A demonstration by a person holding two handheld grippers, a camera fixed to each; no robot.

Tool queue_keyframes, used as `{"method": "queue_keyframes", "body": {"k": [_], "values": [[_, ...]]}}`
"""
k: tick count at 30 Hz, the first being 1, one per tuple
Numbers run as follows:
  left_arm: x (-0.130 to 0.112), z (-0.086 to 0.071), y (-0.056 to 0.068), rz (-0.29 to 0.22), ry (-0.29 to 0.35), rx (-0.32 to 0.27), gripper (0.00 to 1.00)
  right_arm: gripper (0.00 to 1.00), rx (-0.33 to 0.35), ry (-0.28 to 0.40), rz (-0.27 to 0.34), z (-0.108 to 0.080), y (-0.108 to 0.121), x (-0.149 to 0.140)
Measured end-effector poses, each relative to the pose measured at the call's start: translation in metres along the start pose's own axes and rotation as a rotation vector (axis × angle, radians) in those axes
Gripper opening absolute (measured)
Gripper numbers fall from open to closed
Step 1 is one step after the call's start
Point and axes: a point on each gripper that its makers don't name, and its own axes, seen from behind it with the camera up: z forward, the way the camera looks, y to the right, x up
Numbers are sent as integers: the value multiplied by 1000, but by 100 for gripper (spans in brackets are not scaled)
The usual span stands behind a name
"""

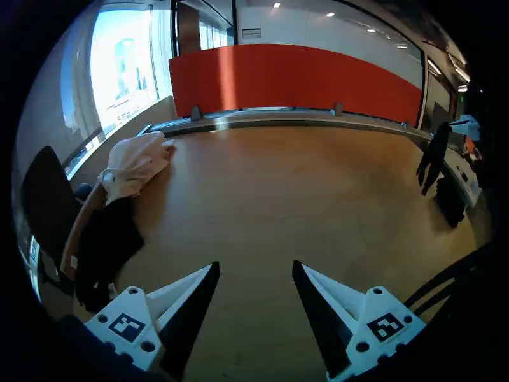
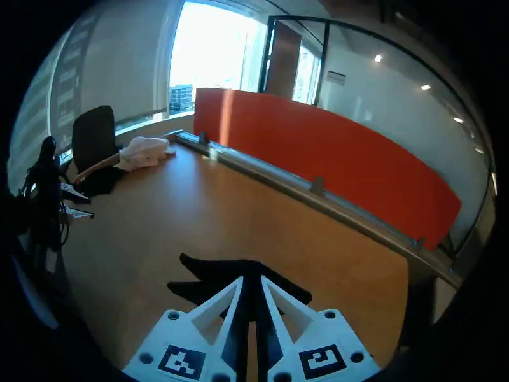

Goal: Fold towel

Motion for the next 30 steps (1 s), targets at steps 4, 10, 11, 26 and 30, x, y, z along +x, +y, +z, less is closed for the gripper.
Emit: {"method": "queue_keyframes", "body": {"k": [4, 10, 11, 26, 30], "values": [[1, 0, 0, 9, -2, 1, 84, 5, -26, -8, 15, -7, 21, -5], [3, 0, 0, 12, -3, 5, 84, 5, -68, -20, 30, -16, 54, -13], [3, 0, 0, 12, -4, 6, 84, 5, -74, -23, 33, -18, 59, -14], [3, 1, 3, 25, -17, 14, 84, 5, -174, -87, 67, -40, 138, -47], [4, 1, 5, 28, -17, 15, 84, 5, -197, -107, 72, -44, 156, -57]]}}
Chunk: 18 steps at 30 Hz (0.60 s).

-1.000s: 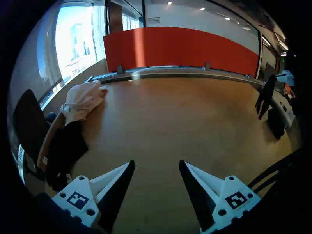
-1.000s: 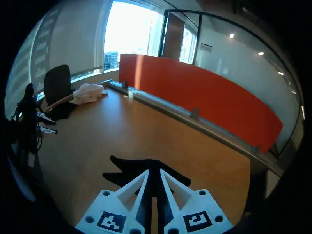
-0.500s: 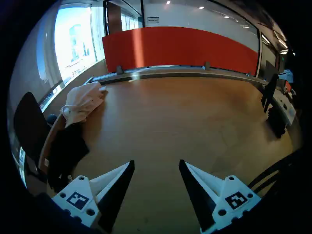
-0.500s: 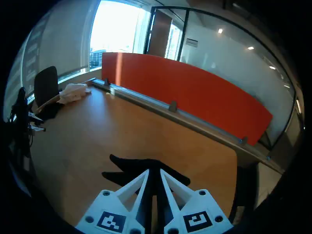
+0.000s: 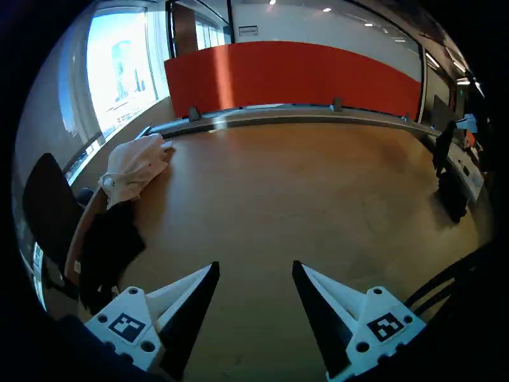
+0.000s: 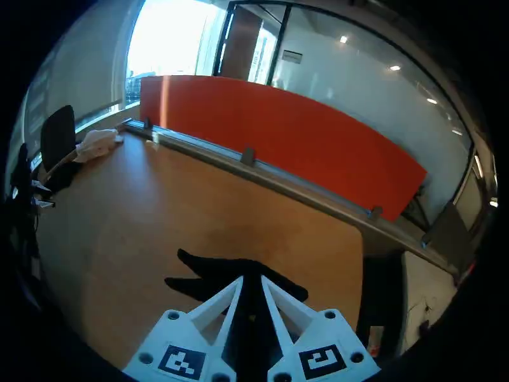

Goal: Fold towel

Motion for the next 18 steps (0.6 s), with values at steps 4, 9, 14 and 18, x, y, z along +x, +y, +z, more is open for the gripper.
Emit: {"method": "queue_keyframes", "body": {"k": [4, 9, 14, 18], "values": [[0, 0, 2, 4, -2, 1, 84, 5, -20, -17, 6, -1, 18, -8], [1, 0, 5, 8, -3, 0, 84, 5, -38, -34, 16, 0, 36, -14], [1, 0, 7, 11, -4, -1, 85, 5, -45, -45, 27, 1, 45, -19], [2, 1, 8, 13, -4, -2, 84, 5, -47, -42, 32, 1, 48, -19]]}}
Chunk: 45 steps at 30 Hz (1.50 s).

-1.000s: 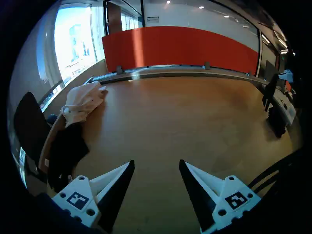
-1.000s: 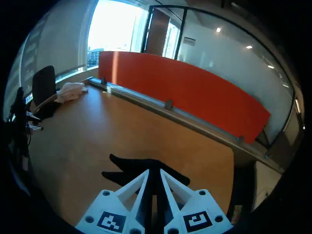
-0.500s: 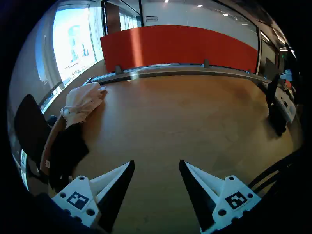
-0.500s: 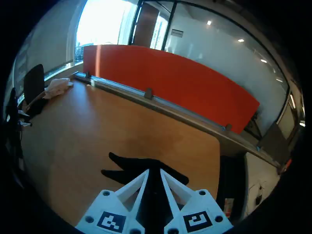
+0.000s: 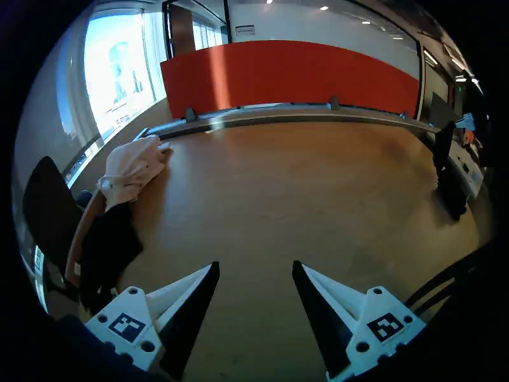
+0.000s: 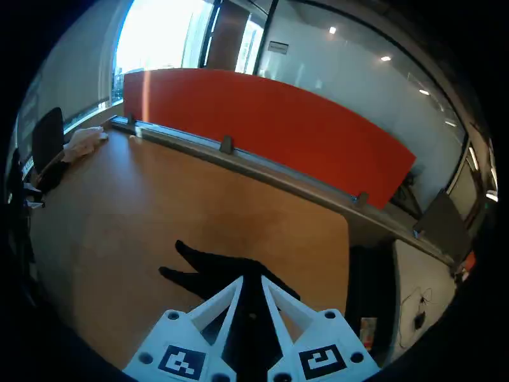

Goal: Fold towel

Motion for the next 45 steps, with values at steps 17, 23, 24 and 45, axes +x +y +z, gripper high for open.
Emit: {"method": "queue_keyframes", "body": {"k": [17, 23, 24, 45], "values": [[3, 1, 1, 1, 2, 1, 84, 5, -5, 9, 2, 0, 4, 8], [4, 1, 2, 3, 3, -1, 84, 5, -3, 5, 1, 0, 3, 5], [4, 1, 2, 4, 3, -1, 84, 5, -3, 5, 0, 0, 3, 4], [6, -2, 4, 14, 9, -4, 84, 5, -7, -30, 2, -14, 4, -24]]}}
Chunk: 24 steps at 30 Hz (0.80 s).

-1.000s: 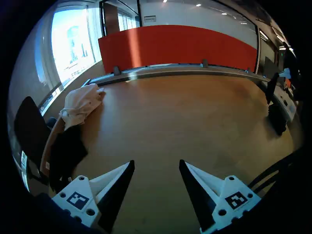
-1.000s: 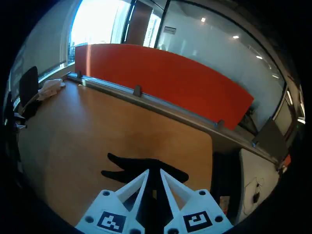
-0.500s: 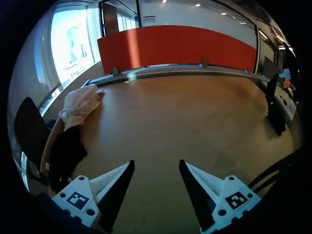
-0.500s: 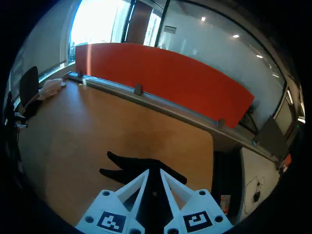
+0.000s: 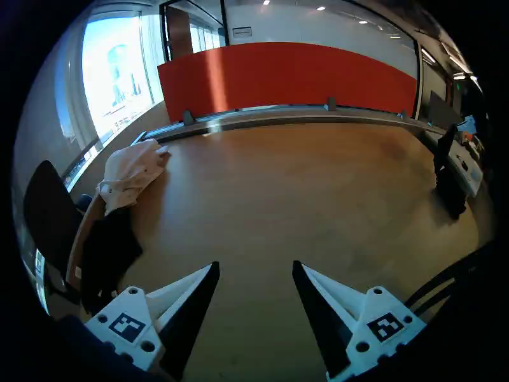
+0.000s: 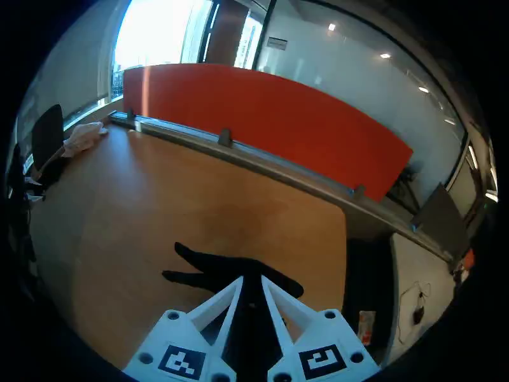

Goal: Fold towel

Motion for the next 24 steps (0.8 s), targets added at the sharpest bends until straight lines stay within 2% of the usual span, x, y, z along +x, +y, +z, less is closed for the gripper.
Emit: {"method": "queue_keyframes", "body": {"k": [6, 15, 24], "values": [[2, -1, 3, 7, 4, -5, 84, 5, 3, -27, 8, -12, 4, -25], [1, -1, 8, 16, 3, -14, 84, 5, -16, -102, -7, -33, 14, -76], [2, 0, 13, 21, 2, -23, 84, 5, -13, -141, 3, -44, 6, -108]]}}
